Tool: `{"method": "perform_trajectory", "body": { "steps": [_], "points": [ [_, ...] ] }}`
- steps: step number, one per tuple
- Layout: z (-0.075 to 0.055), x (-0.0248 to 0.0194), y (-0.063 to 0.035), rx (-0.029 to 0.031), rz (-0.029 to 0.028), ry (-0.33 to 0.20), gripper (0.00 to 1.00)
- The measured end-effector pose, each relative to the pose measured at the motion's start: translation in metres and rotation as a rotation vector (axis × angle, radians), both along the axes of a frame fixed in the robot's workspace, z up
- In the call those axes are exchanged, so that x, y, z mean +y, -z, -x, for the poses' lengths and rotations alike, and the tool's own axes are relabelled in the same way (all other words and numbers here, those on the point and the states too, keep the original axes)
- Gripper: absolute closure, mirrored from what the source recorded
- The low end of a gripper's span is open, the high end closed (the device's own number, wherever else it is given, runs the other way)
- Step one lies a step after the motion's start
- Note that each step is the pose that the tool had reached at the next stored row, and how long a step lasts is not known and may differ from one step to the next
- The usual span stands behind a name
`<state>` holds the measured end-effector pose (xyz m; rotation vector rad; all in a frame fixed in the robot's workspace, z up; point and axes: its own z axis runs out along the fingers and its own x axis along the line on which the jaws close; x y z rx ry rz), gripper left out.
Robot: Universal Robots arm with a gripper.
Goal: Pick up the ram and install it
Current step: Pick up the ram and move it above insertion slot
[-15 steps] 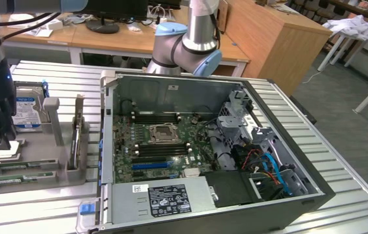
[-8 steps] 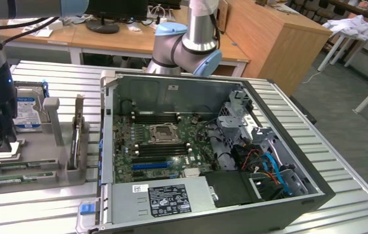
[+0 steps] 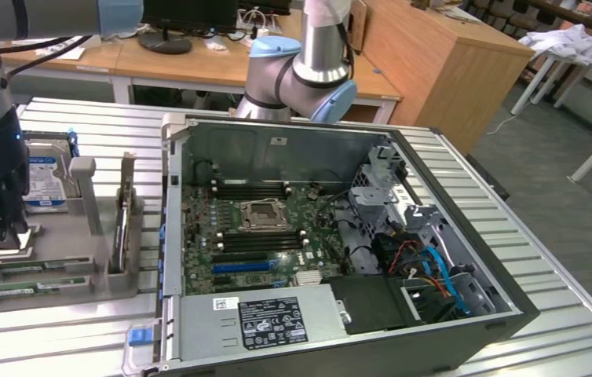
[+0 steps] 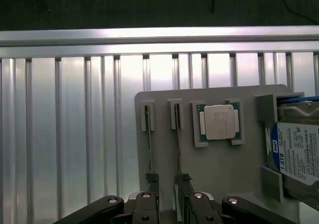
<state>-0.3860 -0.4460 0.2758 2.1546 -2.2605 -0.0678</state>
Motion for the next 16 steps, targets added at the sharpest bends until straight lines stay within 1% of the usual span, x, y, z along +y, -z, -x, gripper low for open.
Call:
{"method": "perform_trajectory", "body": {
  "steps": [16],
  "points": [
    [0.000, 0.0000, 0.0149, 0.0001, 0.0000, 0.000, 0.70]
  ]
}}
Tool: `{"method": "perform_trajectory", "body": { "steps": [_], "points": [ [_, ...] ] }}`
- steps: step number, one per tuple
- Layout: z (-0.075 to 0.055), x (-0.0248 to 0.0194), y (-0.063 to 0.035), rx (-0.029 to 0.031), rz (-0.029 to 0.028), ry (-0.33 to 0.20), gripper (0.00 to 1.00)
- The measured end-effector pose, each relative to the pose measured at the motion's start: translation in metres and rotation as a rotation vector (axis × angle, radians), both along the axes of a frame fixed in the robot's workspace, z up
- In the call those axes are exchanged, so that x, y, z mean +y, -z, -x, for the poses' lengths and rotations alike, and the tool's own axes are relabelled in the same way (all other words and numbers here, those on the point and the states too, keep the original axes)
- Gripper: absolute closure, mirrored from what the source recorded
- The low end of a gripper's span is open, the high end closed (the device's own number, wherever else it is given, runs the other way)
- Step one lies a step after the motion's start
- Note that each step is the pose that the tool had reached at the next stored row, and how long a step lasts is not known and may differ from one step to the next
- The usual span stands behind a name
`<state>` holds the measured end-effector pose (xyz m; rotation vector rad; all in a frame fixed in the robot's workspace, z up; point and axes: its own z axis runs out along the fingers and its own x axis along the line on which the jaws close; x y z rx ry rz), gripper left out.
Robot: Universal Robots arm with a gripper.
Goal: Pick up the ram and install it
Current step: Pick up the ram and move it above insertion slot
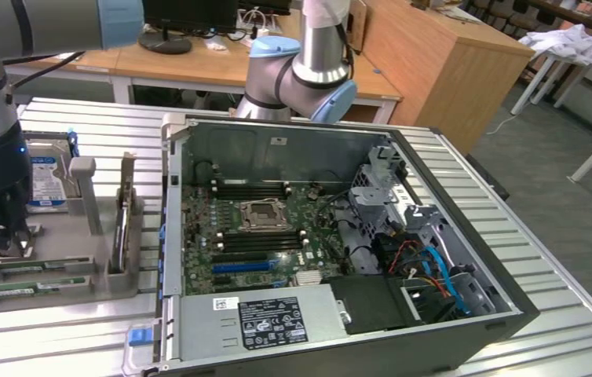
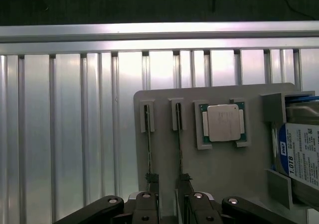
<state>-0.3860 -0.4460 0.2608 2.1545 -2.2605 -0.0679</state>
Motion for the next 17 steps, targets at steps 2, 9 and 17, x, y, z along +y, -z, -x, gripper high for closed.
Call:
{"method": "perform_trajectory", "body": {
  "steps": [2, 9, 17],
  "points": [
    [0.0000, 0.0000, 0.0019, -0.0001, 0.0000, 0.000, 0.70],
    [0.0000, 0.0000, 0.0073, 0.0000, 0.0001, 0.000, 0.70],
    [0.0000, -0.0019, 0.0078, -0.0002, 0.0000, 0.000, 0.70]
  ]
}}
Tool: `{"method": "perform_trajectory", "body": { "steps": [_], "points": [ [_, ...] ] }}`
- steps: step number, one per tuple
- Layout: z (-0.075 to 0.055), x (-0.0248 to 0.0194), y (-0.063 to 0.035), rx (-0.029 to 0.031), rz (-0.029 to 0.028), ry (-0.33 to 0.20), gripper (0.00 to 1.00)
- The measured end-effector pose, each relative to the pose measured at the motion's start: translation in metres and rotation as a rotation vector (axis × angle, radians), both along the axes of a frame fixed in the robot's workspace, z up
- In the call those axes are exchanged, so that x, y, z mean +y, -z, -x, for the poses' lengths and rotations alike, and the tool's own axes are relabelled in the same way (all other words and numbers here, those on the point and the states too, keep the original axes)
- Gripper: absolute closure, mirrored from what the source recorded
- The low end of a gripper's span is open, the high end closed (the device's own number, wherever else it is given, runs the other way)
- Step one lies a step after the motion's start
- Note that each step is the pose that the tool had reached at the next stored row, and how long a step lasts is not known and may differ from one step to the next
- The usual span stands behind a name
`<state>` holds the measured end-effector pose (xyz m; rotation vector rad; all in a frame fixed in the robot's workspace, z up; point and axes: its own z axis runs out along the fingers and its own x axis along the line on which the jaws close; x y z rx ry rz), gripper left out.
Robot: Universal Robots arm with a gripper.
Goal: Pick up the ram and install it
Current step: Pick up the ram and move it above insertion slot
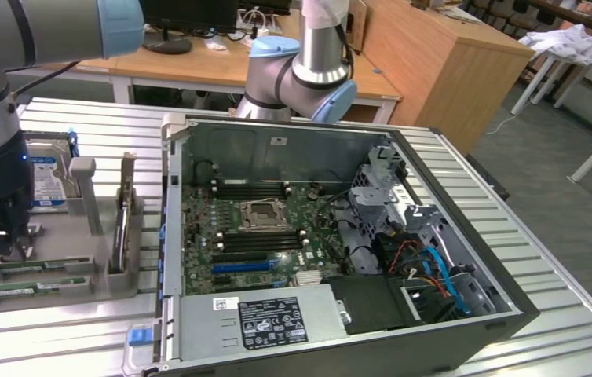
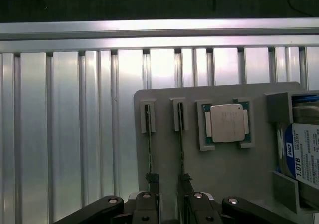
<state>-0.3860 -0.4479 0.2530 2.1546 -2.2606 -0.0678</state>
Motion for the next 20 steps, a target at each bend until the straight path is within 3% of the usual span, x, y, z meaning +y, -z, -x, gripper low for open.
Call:
{"method": "perform_trajectory", "body": {
  "steps": [8, 20],
  "points": [
    [0.0000, -0.0078, -0.0001, 0.0001, 0.0001, 0.000, 0.70],
    [0.0000, -0.0080, 0.0041, 0.0001, 0.0000, 0.000, 0.70]
  ]
}}
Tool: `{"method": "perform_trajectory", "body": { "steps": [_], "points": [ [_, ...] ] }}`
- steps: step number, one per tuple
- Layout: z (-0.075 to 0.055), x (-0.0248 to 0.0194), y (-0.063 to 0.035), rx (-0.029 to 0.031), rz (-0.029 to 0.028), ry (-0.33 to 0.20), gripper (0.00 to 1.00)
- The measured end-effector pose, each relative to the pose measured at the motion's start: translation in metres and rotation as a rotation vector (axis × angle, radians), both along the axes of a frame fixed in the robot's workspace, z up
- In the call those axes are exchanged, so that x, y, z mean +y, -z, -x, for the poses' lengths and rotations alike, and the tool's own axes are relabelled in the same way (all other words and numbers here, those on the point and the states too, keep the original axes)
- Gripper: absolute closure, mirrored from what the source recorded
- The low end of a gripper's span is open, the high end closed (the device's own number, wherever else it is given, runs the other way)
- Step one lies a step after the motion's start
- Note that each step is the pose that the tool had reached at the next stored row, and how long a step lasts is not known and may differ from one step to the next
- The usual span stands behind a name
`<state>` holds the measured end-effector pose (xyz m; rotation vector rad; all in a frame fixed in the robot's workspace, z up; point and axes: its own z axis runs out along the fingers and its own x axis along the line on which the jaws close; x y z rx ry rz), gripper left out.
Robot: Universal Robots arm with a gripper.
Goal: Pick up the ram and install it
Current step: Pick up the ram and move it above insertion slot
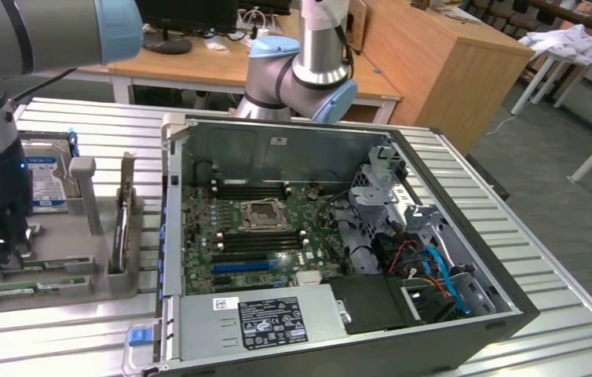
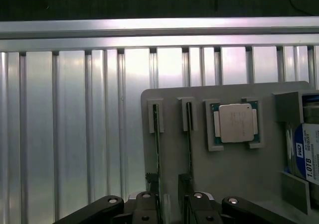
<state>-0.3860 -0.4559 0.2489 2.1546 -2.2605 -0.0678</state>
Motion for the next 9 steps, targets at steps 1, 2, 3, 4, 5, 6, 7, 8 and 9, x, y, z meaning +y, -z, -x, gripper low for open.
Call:
{"method": "perform_trajectory", "body": {
  "steps": [1, 2, 3, 4, 5, 6, 7, 8, 9],
  "points": [
    [0.0000, 0.0000, 0.0009, 0.0000, 0.0000, 0.000, 0.70],
    [0.0000, 0.0000, 0.0017, 0.0000, 0.0000, 0.000, 0.70],
    [0.0000, 0.0000, 0.0026, 0.0000, -0.0001, 0.000, 0.70],
    [0.0000, 0.0000, 0.0033, 0.0000, 0.0000, 0.000, 0.70],
    [0.0000, 0.0000, 0.0041, 0.0000, 0.0000, 0.000, 0.70],
    [0.0000, 0.0000, 0.0048, 0.0000, 0.0000, 0.000, 0.70],
    [0.0000, 0.0000, 0.0054, 0.0000, 0.0000, 0.000, 0.70],
    [0.0000, 0.0000, 0.0062, 0.0000, 0.0000, 0.000, 0.70],
    [0.0000, 0.0000, 0.0069, 0.0000, 0.0000, 0.000, 0.70]
  ]
}}
